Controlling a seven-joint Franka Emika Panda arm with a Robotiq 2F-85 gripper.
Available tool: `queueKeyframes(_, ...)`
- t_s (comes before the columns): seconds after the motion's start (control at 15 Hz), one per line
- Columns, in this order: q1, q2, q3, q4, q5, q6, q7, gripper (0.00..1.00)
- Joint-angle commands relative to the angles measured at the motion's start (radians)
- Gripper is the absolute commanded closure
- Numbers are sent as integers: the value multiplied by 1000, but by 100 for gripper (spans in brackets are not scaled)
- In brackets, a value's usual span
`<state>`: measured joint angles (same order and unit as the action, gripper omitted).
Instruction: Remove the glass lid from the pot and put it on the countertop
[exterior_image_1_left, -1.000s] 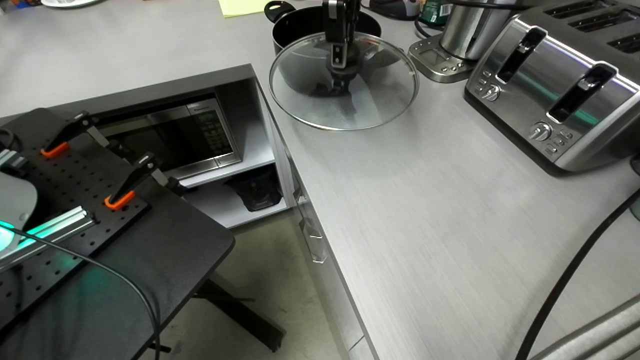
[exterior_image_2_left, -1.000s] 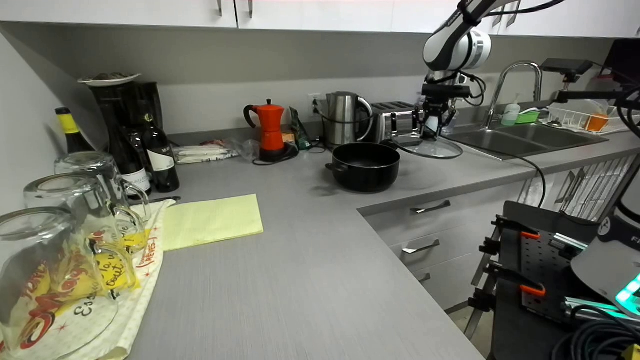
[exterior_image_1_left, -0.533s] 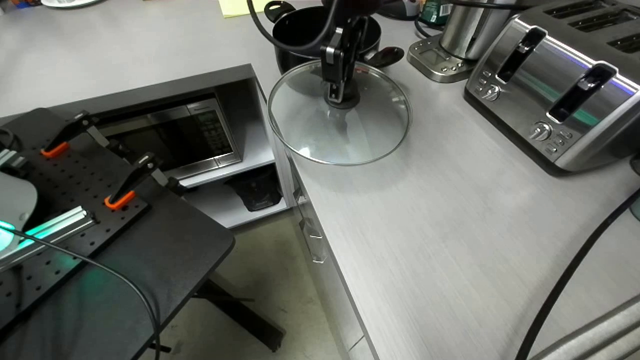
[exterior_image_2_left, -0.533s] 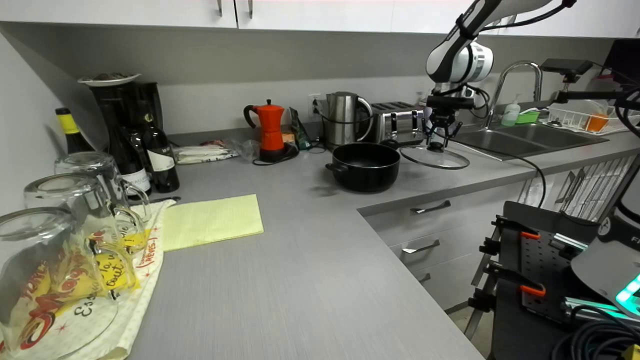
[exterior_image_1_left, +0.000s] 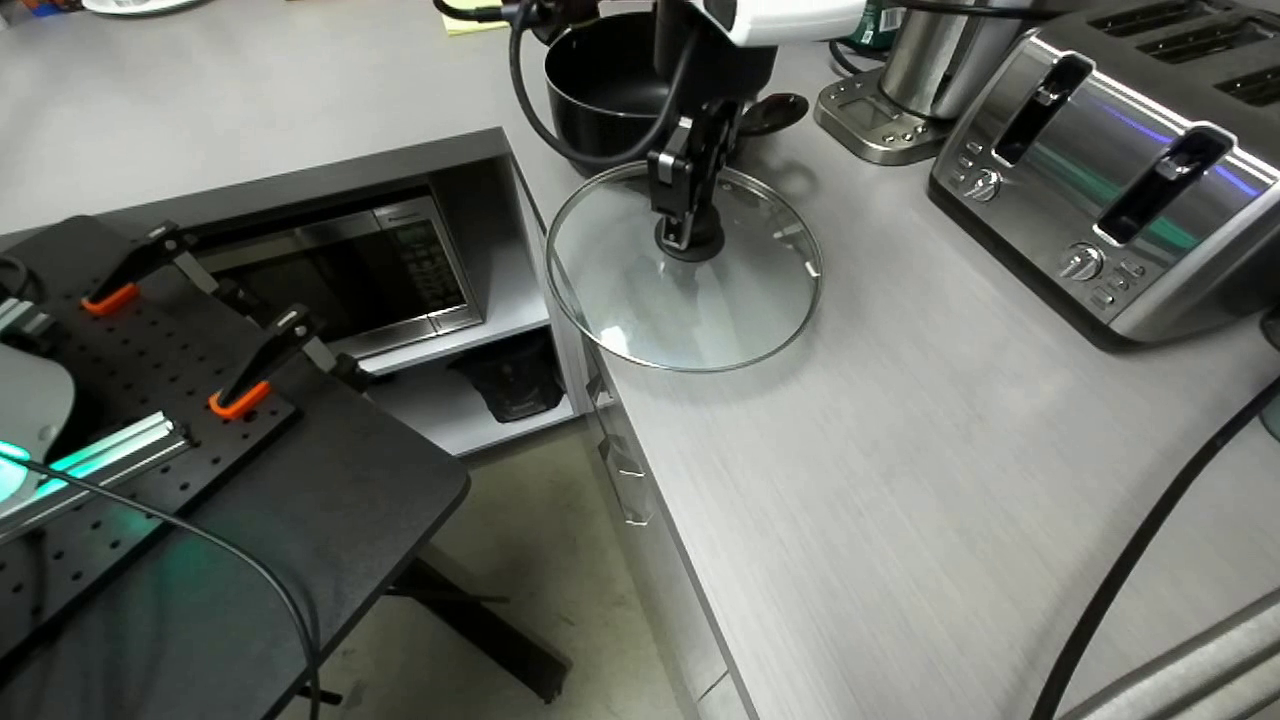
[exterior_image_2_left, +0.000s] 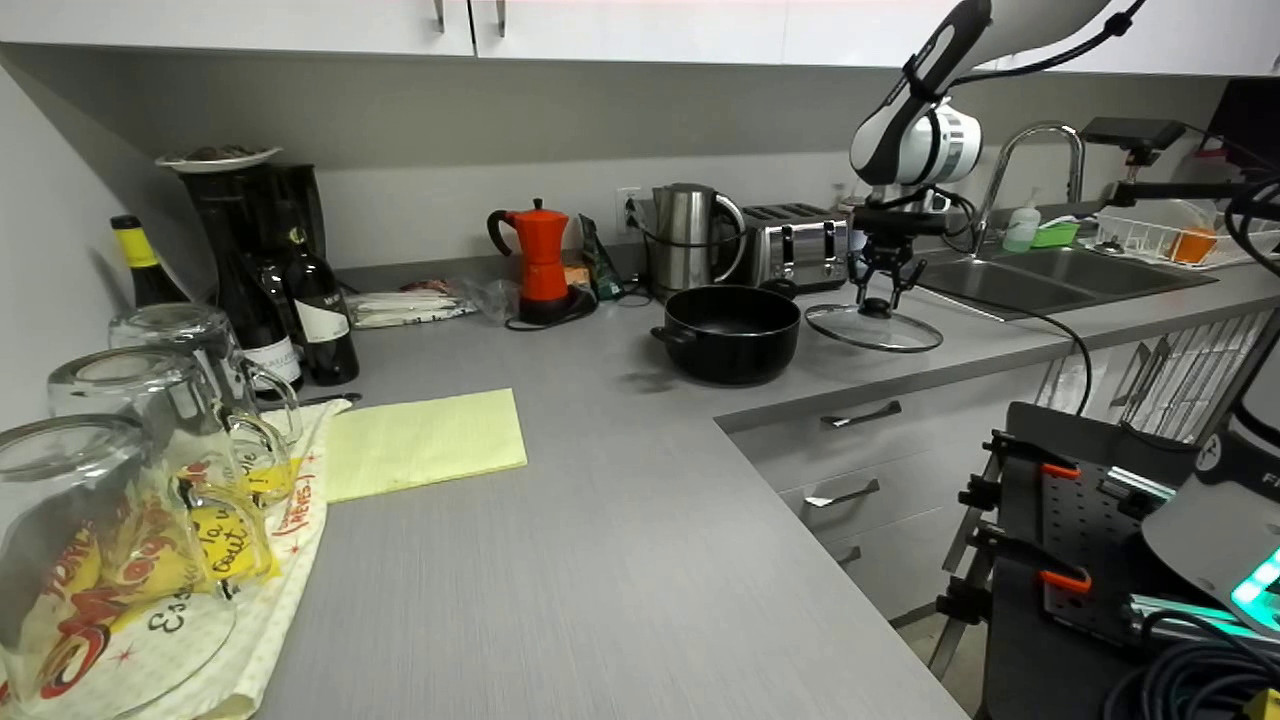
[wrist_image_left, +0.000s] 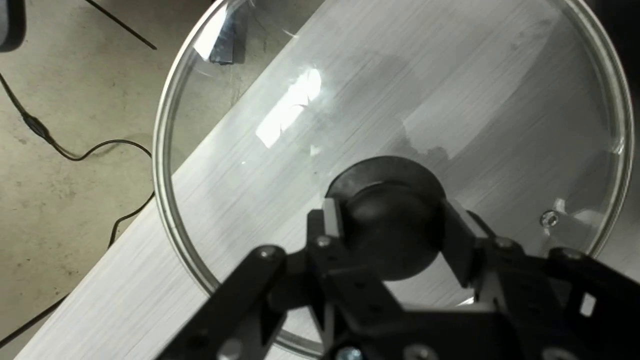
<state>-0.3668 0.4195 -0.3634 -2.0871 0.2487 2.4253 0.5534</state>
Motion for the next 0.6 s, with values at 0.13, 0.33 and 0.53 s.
queueKeyframes(0.13,16,60,-20,62,6,69,49,75)
queueKeyframes(0.33,28,94,-23,85,-7,80,72,75)
queueKeyframes(0.53,38,129,-24,112,-15,73,95,75)
